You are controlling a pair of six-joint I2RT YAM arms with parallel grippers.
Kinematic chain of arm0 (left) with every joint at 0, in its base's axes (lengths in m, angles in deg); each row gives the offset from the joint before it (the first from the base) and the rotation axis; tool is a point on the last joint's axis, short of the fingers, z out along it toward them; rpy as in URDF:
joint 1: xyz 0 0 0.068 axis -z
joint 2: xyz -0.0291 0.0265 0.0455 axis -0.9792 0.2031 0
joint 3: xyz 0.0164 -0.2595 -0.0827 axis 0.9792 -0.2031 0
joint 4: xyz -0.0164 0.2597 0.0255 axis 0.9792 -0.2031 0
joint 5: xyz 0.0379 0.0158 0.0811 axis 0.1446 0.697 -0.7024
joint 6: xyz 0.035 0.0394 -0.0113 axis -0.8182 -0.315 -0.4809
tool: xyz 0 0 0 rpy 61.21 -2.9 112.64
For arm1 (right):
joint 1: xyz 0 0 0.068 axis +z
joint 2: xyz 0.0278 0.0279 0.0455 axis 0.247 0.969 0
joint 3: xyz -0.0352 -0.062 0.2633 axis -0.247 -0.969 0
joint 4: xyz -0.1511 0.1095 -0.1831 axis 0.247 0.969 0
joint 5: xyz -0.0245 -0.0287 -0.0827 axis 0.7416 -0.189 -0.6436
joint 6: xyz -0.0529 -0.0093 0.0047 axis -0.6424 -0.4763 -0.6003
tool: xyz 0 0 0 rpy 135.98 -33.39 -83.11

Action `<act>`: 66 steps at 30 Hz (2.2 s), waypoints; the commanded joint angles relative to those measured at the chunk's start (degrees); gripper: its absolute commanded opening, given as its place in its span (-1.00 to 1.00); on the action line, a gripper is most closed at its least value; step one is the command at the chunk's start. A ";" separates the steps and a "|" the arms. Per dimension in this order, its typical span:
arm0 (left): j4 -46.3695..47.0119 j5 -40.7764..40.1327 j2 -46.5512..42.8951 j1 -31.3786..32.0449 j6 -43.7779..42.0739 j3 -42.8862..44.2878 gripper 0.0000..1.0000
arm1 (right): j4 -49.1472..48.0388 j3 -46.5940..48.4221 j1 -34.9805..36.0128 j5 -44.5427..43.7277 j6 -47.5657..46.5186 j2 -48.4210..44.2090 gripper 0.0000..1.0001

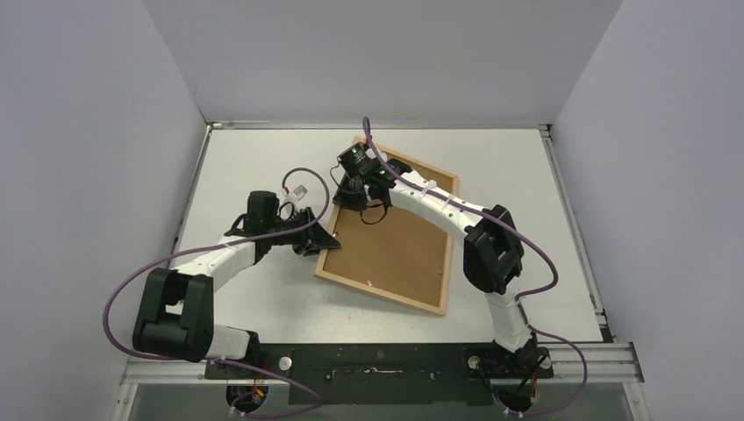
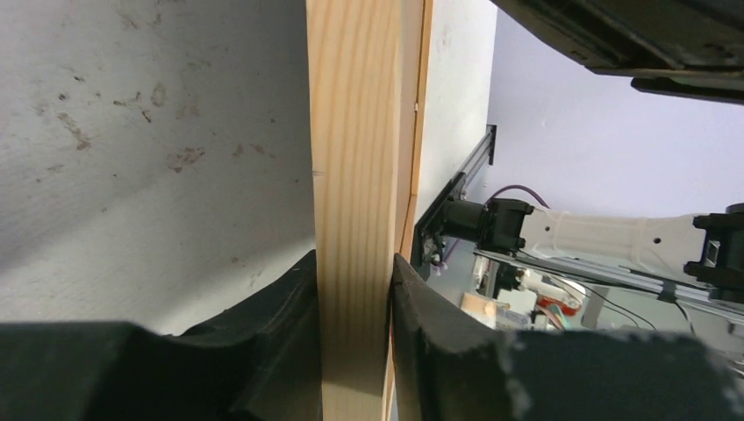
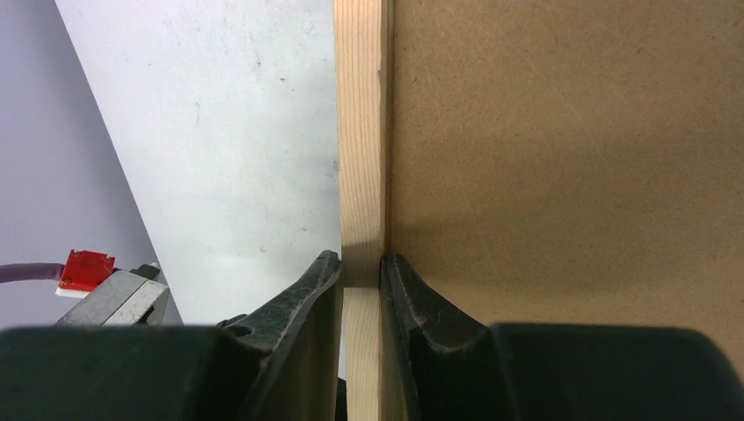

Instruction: Put the photo into the frame

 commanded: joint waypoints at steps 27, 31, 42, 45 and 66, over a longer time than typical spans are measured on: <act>-43.95 -18.95 -3.20 0.01 -32.11 45.15 -1.00 | -1.20 -1.34 -9.12 -1.87 0.64 -23.22 0.63; -46.34 -19.37 -1.29 0.48 -36.81 53.30 -1.00 | -4.60 -3.78 -9.19 -2.47 0.13 -26.91 0.82; -44.69 -27.16 -2.49 5.90 -45.37 58.69 -1.00 | -8.71 -5.70 -9.30 -0.71 1.77 -27.83 0.86; -40.51 -27.53 -5.08 7.84 -47.45 54.58 -1.00 | -9.81 -6.23 -9.28 -0.71 2.87 -27.60 0.86; -28.17 -34.29 -13.34 18.95 -55.96 39.87 -1.00 | 10.93 0.71 -9.63 1.88 6.68 -25.68 0.63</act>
